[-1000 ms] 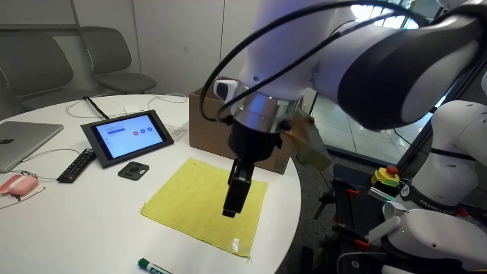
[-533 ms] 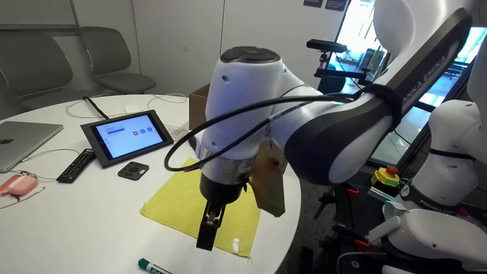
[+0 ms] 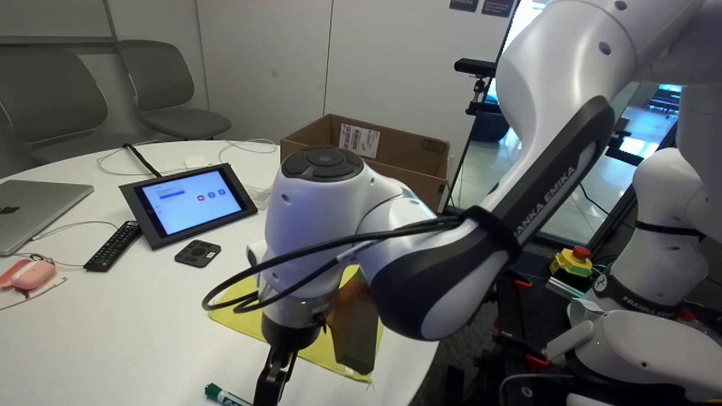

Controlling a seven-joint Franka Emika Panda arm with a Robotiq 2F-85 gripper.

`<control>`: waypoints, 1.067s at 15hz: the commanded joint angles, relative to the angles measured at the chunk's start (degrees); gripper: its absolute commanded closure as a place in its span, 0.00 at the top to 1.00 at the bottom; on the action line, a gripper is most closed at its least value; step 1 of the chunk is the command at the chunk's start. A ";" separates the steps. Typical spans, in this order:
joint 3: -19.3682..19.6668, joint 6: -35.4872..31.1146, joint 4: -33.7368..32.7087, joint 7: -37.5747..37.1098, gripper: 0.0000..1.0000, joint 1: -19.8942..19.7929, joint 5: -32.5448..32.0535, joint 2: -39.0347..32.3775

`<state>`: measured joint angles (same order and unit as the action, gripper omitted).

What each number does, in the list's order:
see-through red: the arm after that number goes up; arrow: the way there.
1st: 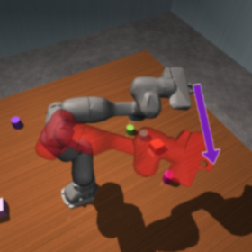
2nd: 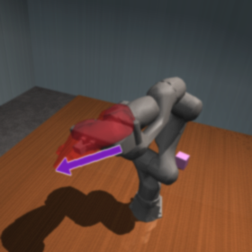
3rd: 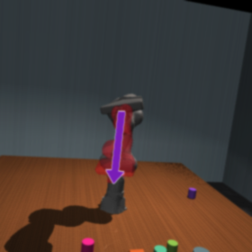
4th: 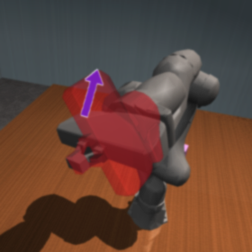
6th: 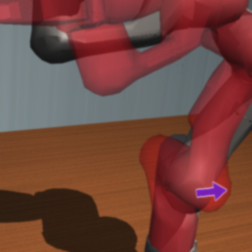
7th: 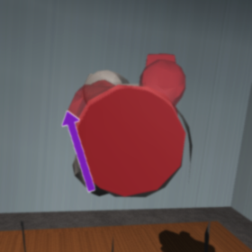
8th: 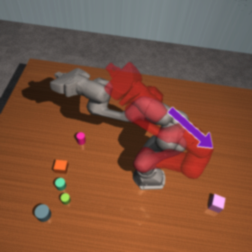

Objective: Place the green marker on the yellow towel, fold the yellow towel and place it inside the brown box

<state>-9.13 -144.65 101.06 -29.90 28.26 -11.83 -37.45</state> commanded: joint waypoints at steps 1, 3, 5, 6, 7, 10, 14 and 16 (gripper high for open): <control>2.58 -3.05 -8.58 -2.12 1.00 3.74 1.72 -7.81; 2.94 -3.41 -11.43 -1.90 1.00 4.57 2.57 -10.63; 3.55 -3.54 -14.12 -1.77 1.00 5.39 3.72 -12.95; 3.83 -3.33 -15.45 -1.66 1.00 5.82 4.32 -14.04; 4.29 -3.11 -16.74 -1.77 1.00 6.31 4.71 -15.08; 6.35 -3.14 -20.23 -2.27 1.00 7.84 5.06 -18.18; 9.60 -2.72 -24.05 -2.84 1.00 9.23 4.45 -21.20; 10.89 -1.96 -25.72 -3.28 1.00 9.56 4.54 -22.56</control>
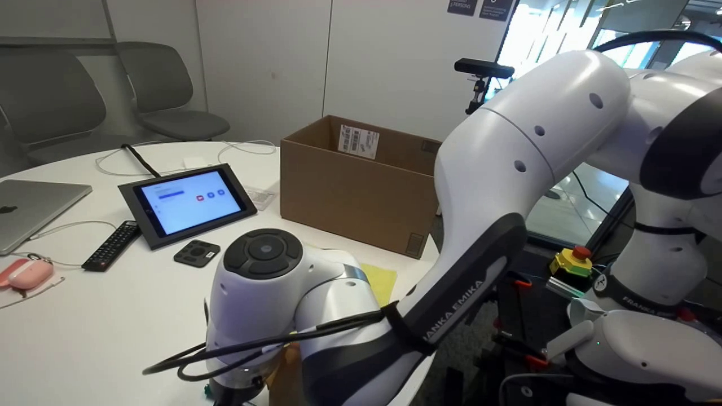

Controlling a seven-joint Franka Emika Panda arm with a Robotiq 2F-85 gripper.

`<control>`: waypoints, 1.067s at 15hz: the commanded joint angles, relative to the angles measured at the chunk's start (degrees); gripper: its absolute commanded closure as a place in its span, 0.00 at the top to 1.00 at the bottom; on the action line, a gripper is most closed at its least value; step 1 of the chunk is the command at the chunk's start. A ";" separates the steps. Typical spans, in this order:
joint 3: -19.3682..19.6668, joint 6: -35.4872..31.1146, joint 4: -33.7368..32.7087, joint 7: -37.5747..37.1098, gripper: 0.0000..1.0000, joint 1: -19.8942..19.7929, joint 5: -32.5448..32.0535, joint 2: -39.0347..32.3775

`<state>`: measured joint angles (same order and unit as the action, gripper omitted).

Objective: Place the green marker on the yellow towel, fold the yellow towel and place it inside the brown box

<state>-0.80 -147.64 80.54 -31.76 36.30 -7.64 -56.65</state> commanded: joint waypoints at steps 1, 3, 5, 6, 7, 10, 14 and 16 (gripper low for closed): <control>3.08 1.44 -5.99 -1.61 1.00 1.58 0.44 -4.14; 3.67 2.13 -7.03 -1.92 1.00 1.58 0.60 -5.10; 3.67 3.15 -7.92 -1.95 1.00 1.38 0.83 -6.08; 3.53 3.95 -8.11 -1.87 0.92 1.22 0.93 -6.19; 3.34 4.62 -8.31 -1.70 0.73 1.11 0.99 -6.24; 2.79 6.58 -9.32 -1.52 0.50 1.03 1.20 -6.14; 1.37 8.48 -9.48 -0.55 0.21 0.34 1.93 -5.43; 1.34 9.54 -9.48 -0.60 0.05 0.20 2.20 -5.06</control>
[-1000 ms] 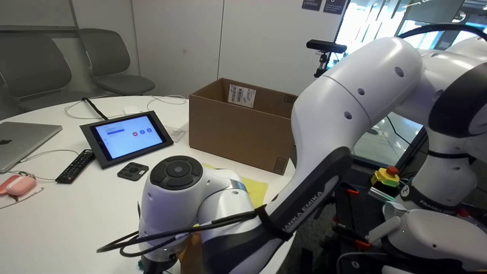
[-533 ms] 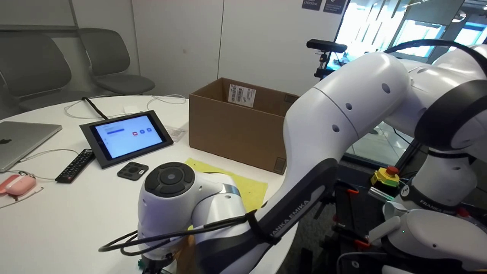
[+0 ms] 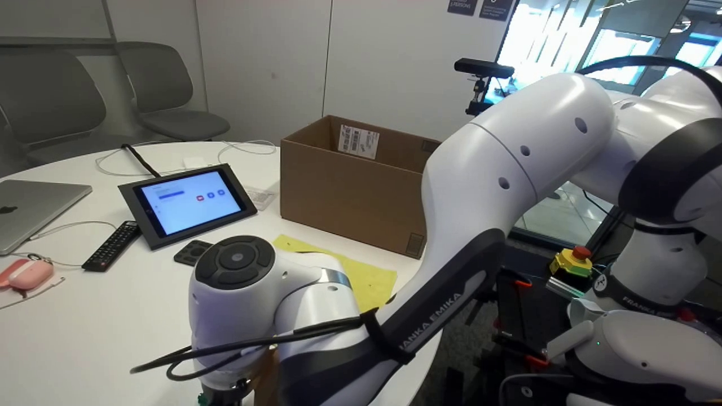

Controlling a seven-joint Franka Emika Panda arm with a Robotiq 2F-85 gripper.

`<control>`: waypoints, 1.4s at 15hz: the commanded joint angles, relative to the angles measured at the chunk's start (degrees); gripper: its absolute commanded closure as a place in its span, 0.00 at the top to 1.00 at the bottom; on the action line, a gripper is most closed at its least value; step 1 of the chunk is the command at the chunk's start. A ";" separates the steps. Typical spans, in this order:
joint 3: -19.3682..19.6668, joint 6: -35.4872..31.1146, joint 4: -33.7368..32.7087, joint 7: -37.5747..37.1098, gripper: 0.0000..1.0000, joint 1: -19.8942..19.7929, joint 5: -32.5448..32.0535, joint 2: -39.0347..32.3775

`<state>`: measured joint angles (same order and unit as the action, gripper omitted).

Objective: Place the green marker on the yellow towel, fold the yellow towel and place it inside the brown box

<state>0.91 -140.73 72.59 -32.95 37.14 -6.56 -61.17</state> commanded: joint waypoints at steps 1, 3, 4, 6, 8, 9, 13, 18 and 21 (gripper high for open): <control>-0.49 3.12 -1.48 0.79 0.02 -0.85 1.34 -0.30; -0.73 3.57 -0.39 1.18 0.08 -1.43 1.11 0.82; -0.52 3.82 -0.13 1.08 0.08 -1.50 0.94 1.15; -0.53 4.13 0.82 1.51 0.08 -2.11 0.82 2.31; -0.44 3.99 2.34 2.06 0.08 -2.80 0.59 3.80; -0.34 3.89 2.91 2.30 0.08 -3.14 0.48 4.43; 0.23 3.30 6.78 2.93 0.08 -5.08 0.45 8.32; 1.55 2.43 13.61 2.41 0.08 -7.80 -0.35 13.30; 1.59 1.68 17.94 2.62 0.08 -10.35 0.15 15.86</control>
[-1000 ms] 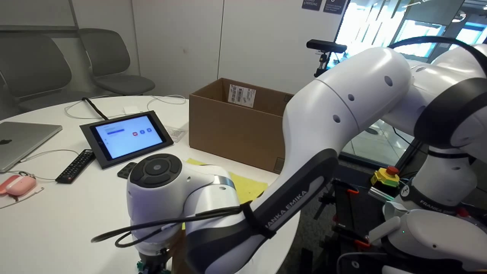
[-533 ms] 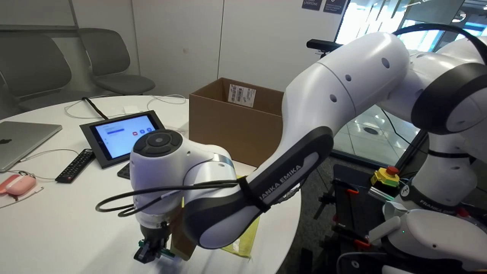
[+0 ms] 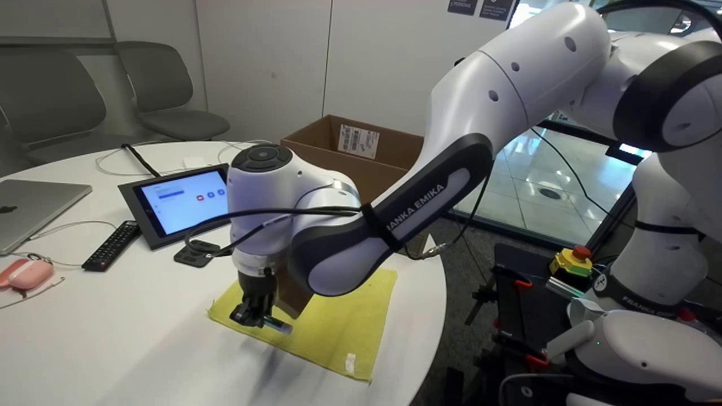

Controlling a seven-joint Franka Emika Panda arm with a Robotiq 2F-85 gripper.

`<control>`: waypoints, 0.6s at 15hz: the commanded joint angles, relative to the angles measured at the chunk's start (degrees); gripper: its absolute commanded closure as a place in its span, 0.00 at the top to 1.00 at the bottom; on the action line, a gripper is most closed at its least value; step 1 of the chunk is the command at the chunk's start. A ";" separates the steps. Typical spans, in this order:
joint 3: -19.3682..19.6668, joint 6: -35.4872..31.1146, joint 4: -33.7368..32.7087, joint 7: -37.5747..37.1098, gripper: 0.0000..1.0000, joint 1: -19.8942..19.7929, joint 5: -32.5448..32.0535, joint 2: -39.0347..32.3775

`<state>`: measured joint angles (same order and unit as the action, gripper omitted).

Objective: Place the green marker on the yellow towel, fold the yellow towel and place it inside the brown box

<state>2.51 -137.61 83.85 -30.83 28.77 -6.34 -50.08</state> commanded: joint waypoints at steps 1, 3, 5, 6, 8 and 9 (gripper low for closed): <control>0.09 -1.88 7.85 0.34 0.08 -2.61 -0.05 5.26; 0.21 -2.11 9.64 0.19 0.08 -4.04 0.12 6.10; 0.65 -2.30 10.91 -0.25 0.08 -5.11 0.03 6.32; 0.87 -2.66 11.58 -0.48 0.08 -5.56 -0.03 6.33; 1.22 -3.11 12.48 -0.44 0.08 -6.54 0.09 6.12; 1.45 -3.27 12.81 -0.56 0.08 -6.95 0.16 5.86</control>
<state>3.33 -138.92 93.15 -30.88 22.71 -6.34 -46.08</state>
